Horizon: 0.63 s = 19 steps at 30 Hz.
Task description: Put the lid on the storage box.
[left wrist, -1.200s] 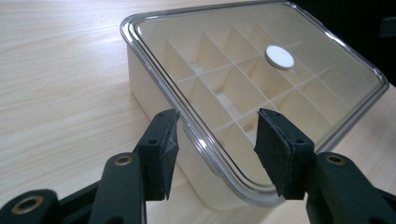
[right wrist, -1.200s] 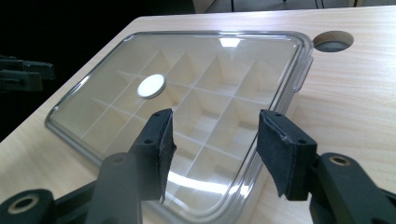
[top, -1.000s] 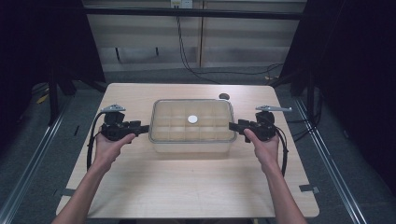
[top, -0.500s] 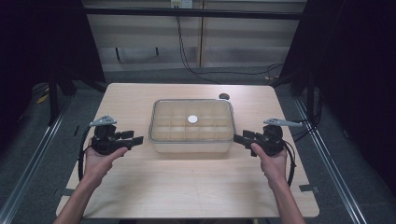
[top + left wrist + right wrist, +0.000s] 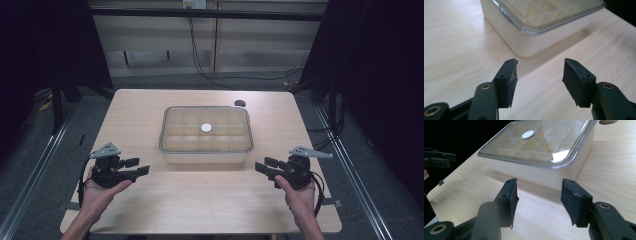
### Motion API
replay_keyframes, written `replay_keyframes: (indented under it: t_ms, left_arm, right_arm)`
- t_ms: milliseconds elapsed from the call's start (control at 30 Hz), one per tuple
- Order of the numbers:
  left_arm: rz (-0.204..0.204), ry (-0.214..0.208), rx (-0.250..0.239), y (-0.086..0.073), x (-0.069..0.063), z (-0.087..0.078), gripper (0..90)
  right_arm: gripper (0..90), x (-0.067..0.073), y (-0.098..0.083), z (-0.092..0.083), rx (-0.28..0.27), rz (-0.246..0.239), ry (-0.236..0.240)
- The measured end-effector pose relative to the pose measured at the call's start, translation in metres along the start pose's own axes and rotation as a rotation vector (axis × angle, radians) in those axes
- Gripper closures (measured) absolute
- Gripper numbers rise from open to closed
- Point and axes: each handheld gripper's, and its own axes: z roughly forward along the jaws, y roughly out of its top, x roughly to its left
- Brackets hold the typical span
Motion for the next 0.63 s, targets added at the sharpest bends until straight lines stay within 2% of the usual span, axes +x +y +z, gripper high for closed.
replay_keyframes:
  t_ms: [67,167,267,333,433,500,533,600,633]
  left_arm:
    - [-0.001,0.020,0.014,-0.013,-0.003,-0.003,44.7]
    - [0.009,0.032,0.023,-0.021,-0.007,-0.004,44.7]
    - [0.006,0.015,0.029,-0.030,-0.012,-0.006,44.6]
    - [0.024,-0.003,0.055,-0.035,-0.018,-0.006,44.7]
    - [0.050,-0.004,0.076,-0.047,-0.022,-0.008,44.7]
    - [0.033,0.018,0.062,-0.058,-0.019,-0.009,44.8]
    - [0.019,0.006,0.081,-0.061,-0.016,-0.009,44.7]
    - [0.018,0.043,0.083,-0.063,-0.013,-0.009,44.7]
    - [0.006,0.044,0.078,-0.063,-0.012,-0.008,44.0]
  right_arm:
    - [47.5,0.002,-0.011,-0.004,0.003,0.011,0.001]
    - [47.5,0.003,-0.021,-0.006,0.007,0.019,0.000]
    - [46.9,0.005,-0.035,-0.010,0.011,0.038,0.002]
    - [46.2,0.007,-0.041,-0.014,0.010,0.030,-0.003]
    - [44.8,0.010,-0.046,-0.022,0.014,0.005,-0.026]
    - [43.2,0.010,-0.051,-0.026,0.021,-0.001,-0.041]
    - [42.7,0.008,-0.054,-0.028,0.027,-0.004,-0.046]
    - [41.4,0.004,-0.059,-0.028,0.039,-0.020,-0.079]
    - [40.5,0.000,-0.062,-0.026,0.046,-0.020,-0.093]
